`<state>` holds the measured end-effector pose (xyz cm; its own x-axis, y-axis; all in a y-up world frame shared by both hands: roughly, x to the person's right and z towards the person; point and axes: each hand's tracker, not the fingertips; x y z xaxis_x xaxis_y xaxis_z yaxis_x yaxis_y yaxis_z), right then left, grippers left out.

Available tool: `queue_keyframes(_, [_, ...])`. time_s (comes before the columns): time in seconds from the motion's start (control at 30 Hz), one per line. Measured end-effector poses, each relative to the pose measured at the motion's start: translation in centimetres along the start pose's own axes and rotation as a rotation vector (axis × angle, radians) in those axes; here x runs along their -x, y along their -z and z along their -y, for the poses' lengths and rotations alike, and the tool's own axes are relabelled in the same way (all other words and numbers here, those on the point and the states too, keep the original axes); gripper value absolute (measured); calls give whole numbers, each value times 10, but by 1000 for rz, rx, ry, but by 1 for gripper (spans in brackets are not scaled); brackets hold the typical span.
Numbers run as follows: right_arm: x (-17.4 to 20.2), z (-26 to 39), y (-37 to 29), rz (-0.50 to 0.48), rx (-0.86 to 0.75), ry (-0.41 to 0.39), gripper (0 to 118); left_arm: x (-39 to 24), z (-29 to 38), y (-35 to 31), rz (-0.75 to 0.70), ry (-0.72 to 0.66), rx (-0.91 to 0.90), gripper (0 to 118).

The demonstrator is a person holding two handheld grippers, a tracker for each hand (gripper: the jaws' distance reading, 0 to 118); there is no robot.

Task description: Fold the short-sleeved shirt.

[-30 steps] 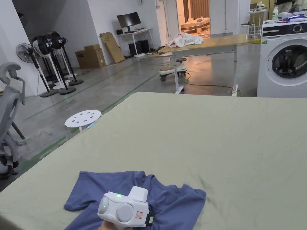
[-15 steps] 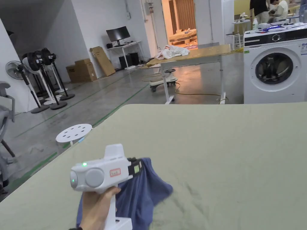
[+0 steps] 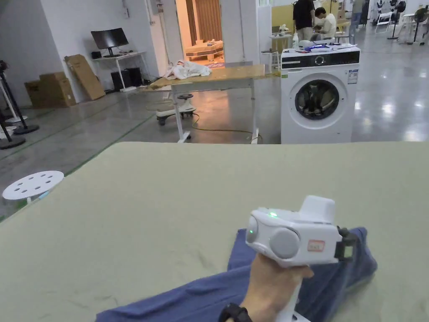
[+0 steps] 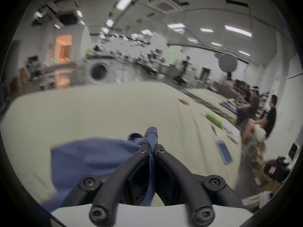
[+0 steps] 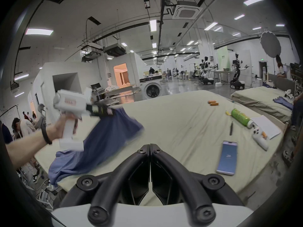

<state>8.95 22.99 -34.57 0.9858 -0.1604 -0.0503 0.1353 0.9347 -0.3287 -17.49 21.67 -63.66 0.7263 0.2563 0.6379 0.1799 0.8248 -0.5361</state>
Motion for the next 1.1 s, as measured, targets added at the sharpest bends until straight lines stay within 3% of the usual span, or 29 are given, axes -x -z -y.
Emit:
queue_keyframes(0.1, [-16, 0, -11, 43, -9, 29, 0, -63, 54, 42, 179, 28, 76, 0])
queue_keyframes(0.2, [-25, -1, -22, 77, -9, 39, 0, -124, 99, 63, 324, 140, 150, 0])
queue_keyframes(0.27, [-27, -2, -28, 98, -14, 28, 0, -152, 119, 71, 415, 116, 201, 0])
queue_keyframes(0.37, [-27, -1, -29, 107, -16, 21, 0, -175, 139, 77, 405, 120, 194, 2])
queue_keyframes(0.4, [-27, -1, -28, 104, -16, 19, 0, -173, 137, 75, 407, 103, 193, 12])
queue_keyframes(0.5, [-21, -1, -22, 80, -12, 15, 0, -153, 123, 46, 397, 47, 104, 62])
queue_keyframes(0.53, [-18, -1, -20, 71, -13, 11, 0, -146, 115, 31, 373, 52, 68, 67])
queue_keyframes(0.63, [-10, -6, -10, 33, -24, -8, 0, -122, 90, -40, 216, 103, -118, 68])
queue_keyframes(0.8, [11, -20, 1, -55, -77, -58, 0, -94, 67, -171, -191, 171, -371, 71])
queue_keyframes(0.9, [20, -21, 5, -82, -92, -82, 0, -94, 81, -238, -412, 199, -489, 71])
queue_keyframes(1.03, [28, -19, 11, -110, -101, -80, 0, -108, 115, -299, -586, 160, -609, 69])
queue_keyframes(1.1, [32, -19, 14, -132, -92, -79, 0, -117, 129, -319, -690, 164, -620, 63])
